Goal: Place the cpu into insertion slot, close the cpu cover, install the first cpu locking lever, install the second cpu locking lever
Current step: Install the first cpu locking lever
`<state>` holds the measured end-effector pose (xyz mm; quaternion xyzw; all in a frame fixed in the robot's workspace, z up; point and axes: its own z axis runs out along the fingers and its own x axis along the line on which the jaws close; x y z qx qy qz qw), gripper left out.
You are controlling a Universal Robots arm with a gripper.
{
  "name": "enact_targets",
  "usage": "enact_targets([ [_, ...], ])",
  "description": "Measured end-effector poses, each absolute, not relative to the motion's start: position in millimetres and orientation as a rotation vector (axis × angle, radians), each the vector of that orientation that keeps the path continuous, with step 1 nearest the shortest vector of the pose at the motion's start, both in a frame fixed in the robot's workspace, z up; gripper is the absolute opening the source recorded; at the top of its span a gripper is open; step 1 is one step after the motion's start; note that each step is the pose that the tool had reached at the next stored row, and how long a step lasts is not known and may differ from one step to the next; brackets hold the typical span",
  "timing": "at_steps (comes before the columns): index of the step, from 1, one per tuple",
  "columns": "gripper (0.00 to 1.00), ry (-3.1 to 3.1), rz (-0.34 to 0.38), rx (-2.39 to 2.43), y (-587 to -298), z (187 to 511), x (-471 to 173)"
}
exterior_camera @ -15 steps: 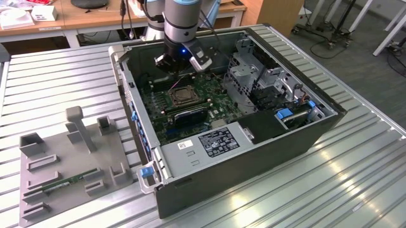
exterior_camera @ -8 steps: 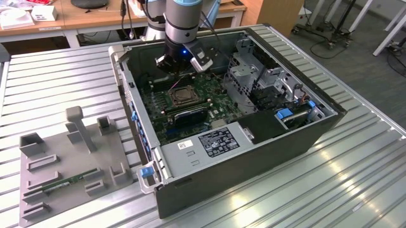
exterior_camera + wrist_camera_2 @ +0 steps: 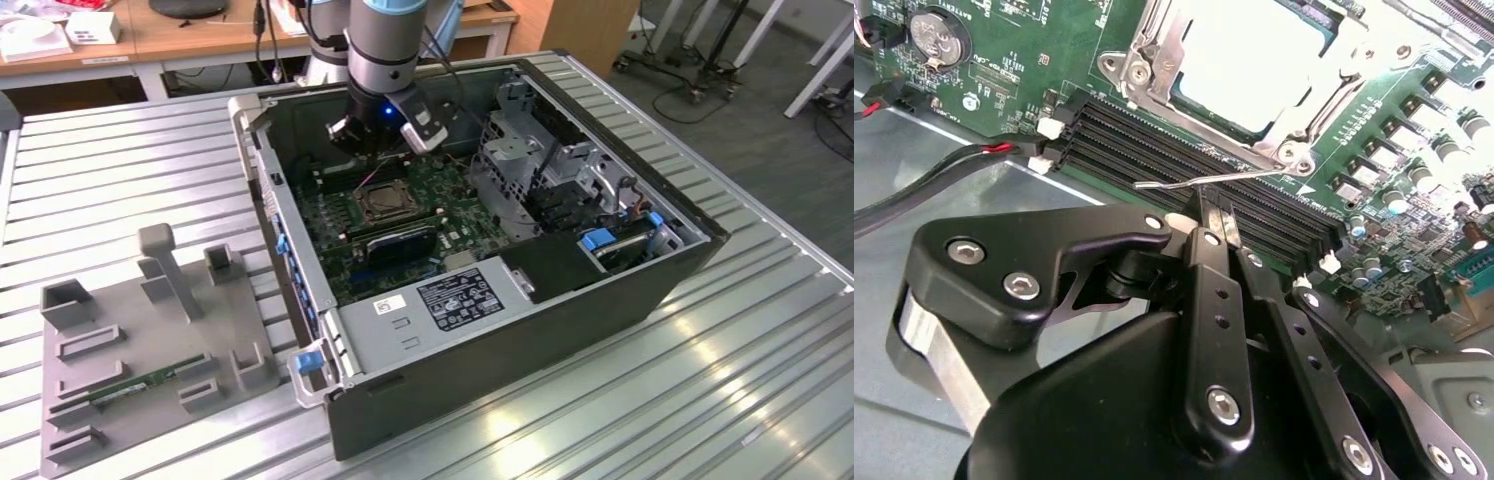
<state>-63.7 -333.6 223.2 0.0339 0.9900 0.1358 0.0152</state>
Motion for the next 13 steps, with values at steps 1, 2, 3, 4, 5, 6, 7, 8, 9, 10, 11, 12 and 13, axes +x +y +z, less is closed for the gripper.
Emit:
enact_targets([
  [1, 0.11, 3.081, 0.423, 0.106, -333.6, 222.8, -63.6],
  [2, 0.11, 3.082, 0.422, 0.106, -333.7, 222.4, -63.4],
  [3, 0.11, 3.082, 0.422, 0.106, -333.7, 222.0, -63.2],
  [4, 0.11, 3.082, 0.422, 0.106, -333.7, 221.8, -63.1],
  [5, 0.11, 3.083, 0.422, 0.106, -333.7, 221.7, -63.0],
  [6, 0.11, 3.083, 0.422, 0.106, -333.7, 221.7, -63.0],
  [7, 0.11, 3.083, 0.422, 0.106, -333.7, 221.7, -63.0],
  [8, 0.11, 3.083, 0.422, 0.106, -333.7, 221.6, -62.9],
  [9, 0.11, 3.083, 0.422, 0.106, -333.7, 221.6, -62.9],
  [10, 0.11, 3.083, 0.422, 0.106, -333.7, 221.6, -62.9],
  [11, 0.11, 3.083, 0.423, 0.106, -333.7, 221.4, -62.9],
  [12, 0.11, 3.082, 0.423, 0.106, -333.6, 220.9, -62.7],
  [13, 0.11, 3.082, 0.423, 0.106, -333.6, 220.5, -62.4],
])
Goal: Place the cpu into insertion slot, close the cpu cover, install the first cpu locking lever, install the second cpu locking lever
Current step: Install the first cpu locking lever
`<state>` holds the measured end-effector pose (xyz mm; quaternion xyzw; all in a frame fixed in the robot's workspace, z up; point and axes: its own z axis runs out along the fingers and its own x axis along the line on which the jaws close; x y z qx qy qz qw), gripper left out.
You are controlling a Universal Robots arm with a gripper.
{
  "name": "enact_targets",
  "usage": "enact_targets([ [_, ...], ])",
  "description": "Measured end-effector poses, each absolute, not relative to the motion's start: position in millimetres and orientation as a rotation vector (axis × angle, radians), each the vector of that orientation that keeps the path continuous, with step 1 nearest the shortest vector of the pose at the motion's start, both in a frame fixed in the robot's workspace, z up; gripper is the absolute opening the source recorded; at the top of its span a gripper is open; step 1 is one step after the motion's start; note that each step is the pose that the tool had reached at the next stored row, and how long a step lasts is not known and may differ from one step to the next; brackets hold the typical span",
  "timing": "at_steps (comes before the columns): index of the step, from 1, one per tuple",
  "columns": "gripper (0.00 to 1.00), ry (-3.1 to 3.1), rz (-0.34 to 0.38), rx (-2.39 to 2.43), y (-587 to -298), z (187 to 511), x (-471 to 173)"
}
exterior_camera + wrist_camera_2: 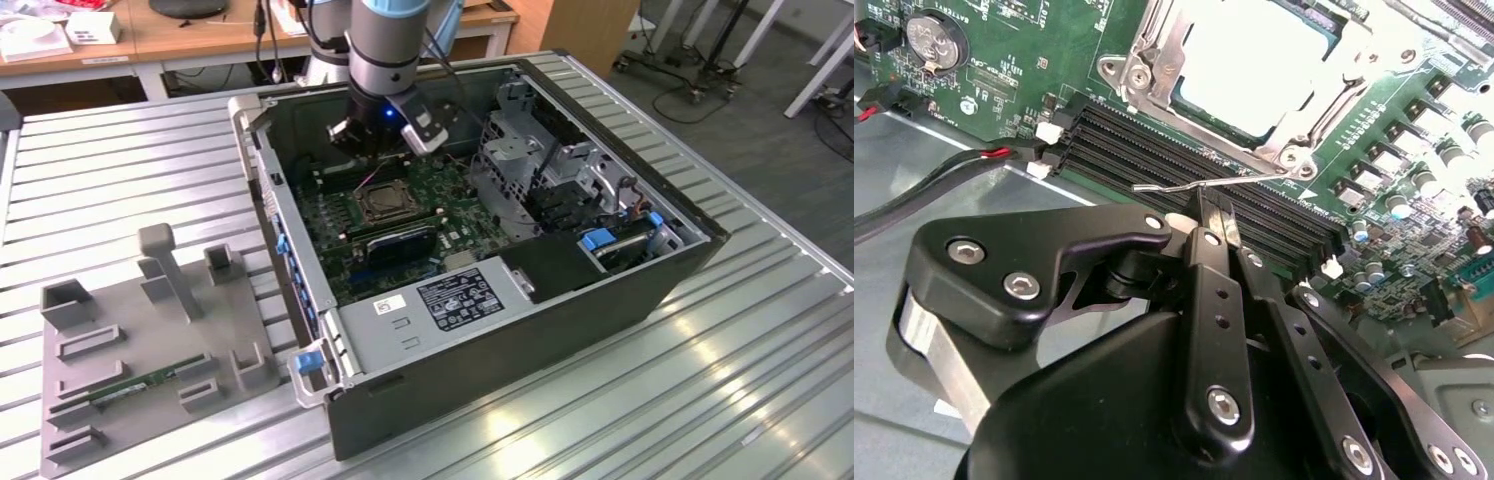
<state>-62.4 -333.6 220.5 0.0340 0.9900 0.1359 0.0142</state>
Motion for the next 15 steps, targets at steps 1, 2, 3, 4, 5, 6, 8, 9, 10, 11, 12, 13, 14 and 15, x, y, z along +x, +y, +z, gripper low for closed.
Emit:
enact_targets([
  [1, 0.11, 3.083, 0.423, 0.106, -333.7, 220.0, -62.2],
  [2, 0.11, 3.083, 0.423, 0.106, -333.6, 219.2, -61.9],
  [3, 0.11, 3.083, 0.422, 0.106, -333.7, 218.5, -61.4],
  [4, 0.11, 3.083, 0.422, 0.106, -333.7, 217.7, -61.0],
  [5, 0.11, 3.083, 0.422, 0.106, -333.7, 217.0, -60.5],
  [6, 0.11, 3.083, 0.422, 0.106, -333.7, 216.2, -59.9],
  [8, 0.11, 3.083, 0.423, 0.106, -333.7, 214.7, -58.8],
  [9, 0.11, 3.083, 0.423, 0.106, -333.7, 214.1, -58.4],
  [10, 0.11, 3.083, 0.422, 0.106, -333.7, 213.5, -58.1],
  [11, 0.11, 3.083, 0.423, 0.106, -333.7, 213.0, -57.8],
  [12, 0.11, 3.083, 0.422, 0.106, -333.7, 212.5, -57.6],
  [13, 0.11, 3.083, 0.422, 0.106, -333.7, 212.0, -57.4],
  [14, 0.11, 3.083, 0.422, 0.106, -333.7, 211.4, -57.3],
  [15, 0.11, 3.083, 0.423, 0.106, -333.7, 210.9, -57.2],
])
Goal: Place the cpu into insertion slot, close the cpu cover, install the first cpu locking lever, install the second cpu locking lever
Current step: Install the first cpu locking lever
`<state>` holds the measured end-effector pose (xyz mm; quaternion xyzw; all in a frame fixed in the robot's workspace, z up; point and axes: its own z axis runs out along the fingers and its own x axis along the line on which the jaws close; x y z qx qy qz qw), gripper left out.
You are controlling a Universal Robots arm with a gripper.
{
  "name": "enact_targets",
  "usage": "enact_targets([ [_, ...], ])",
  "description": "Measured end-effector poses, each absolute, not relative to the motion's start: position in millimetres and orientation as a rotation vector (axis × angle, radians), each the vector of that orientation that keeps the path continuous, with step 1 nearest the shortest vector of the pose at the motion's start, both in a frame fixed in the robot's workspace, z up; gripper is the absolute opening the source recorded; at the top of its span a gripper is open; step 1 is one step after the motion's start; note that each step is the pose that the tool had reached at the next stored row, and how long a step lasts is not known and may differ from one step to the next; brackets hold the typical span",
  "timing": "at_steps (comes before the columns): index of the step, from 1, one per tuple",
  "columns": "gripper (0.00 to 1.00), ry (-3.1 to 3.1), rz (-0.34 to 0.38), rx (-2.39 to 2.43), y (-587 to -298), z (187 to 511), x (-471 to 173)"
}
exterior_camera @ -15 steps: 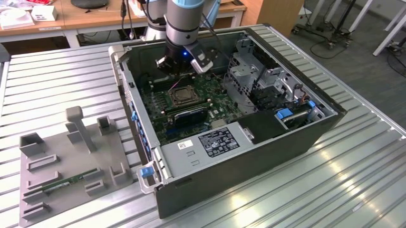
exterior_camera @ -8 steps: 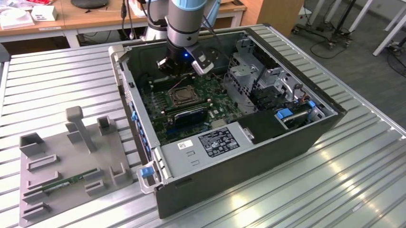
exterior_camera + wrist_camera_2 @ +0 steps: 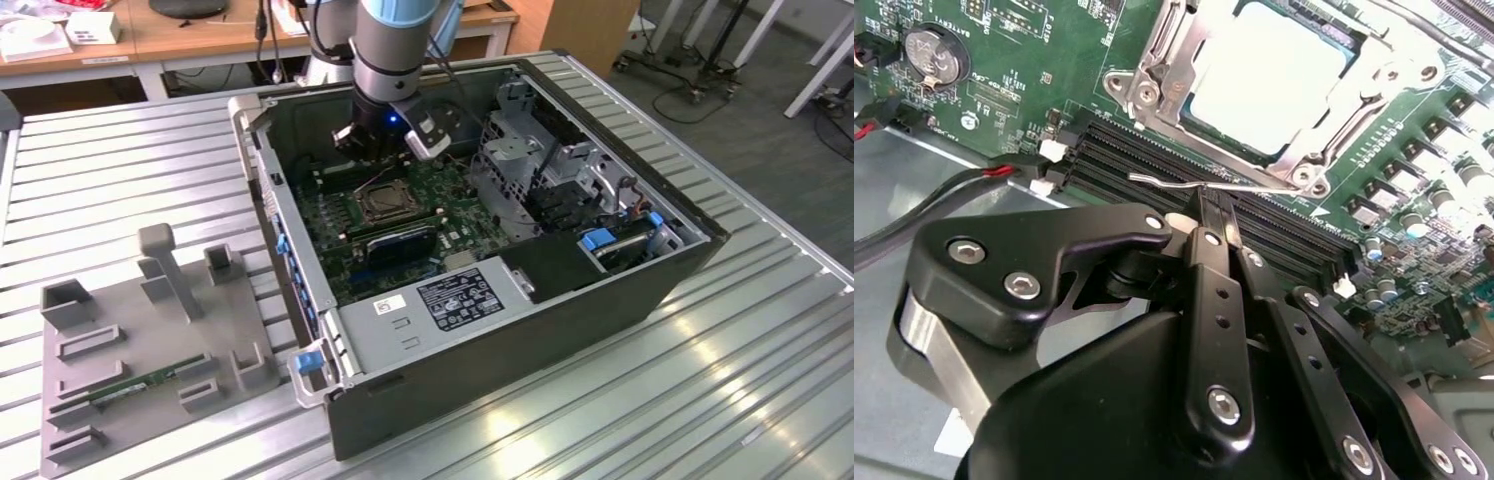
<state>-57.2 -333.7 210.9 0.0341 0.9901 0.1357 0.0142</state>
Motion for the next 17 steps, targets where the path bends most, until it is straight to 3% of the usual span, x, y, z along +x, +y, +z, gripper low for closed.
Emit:
enact_targets([
  [17, 0.11, 3.082, 0.423, 0.106, -333.8, 204.4, -57.0],
])
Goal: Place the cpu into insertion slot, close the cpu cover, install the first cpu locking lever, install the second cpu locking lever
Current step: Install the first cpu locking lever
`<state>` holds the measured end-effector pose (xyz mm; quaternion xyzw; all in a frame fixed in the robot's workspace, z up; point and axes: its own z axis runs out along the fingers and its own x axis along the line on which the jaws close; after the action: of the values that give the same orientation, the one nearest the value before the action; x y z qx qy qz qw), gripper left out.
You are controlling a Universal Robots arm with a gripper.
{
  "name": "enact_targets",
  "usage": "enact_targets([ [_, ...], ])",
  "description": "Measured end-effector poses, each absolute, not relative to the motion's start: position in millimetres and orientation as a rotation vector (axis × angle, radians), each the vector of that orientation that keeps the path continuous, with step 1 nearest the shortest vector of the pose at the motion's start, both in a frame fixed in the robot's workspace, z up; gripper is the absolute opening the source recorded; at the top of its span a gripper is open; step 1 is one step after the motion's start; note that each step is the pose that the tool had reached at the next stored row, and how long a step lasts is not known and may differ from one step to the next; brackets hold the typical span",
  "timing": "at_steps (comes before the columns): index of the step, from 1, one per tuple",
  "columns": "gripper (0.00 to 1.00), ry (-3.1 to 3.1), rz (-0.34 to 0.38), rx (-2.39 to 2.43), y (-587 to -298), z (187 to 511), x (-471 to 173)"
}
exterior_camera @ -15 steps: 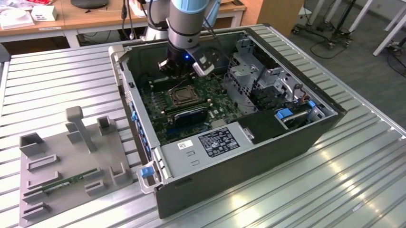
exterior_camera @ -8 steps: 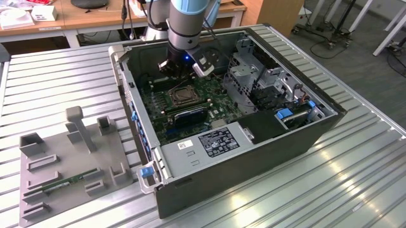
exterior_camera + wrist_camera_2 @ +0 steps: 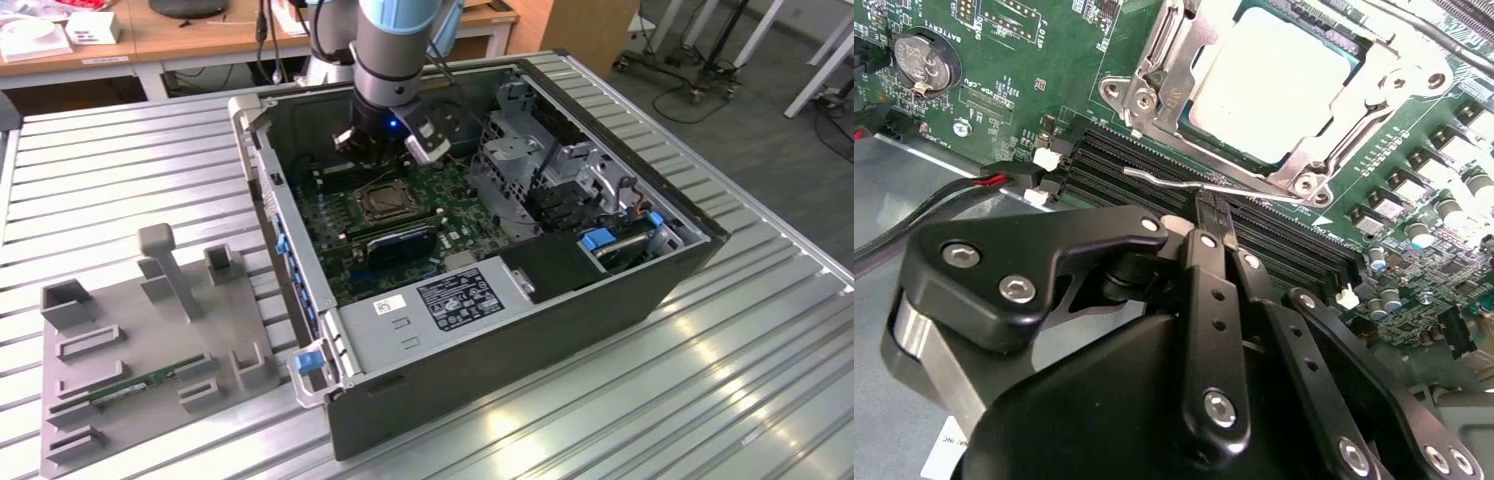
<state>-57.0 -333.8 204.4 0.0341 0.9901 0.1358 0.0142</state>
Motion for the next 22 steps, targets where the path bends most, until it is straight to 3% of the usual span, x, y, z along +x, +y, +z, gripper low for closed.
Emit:
enact_targets([
  [22, 0.11, 3.083, 0.422, 0.106, -333.9, 211.5, -57.2],
])
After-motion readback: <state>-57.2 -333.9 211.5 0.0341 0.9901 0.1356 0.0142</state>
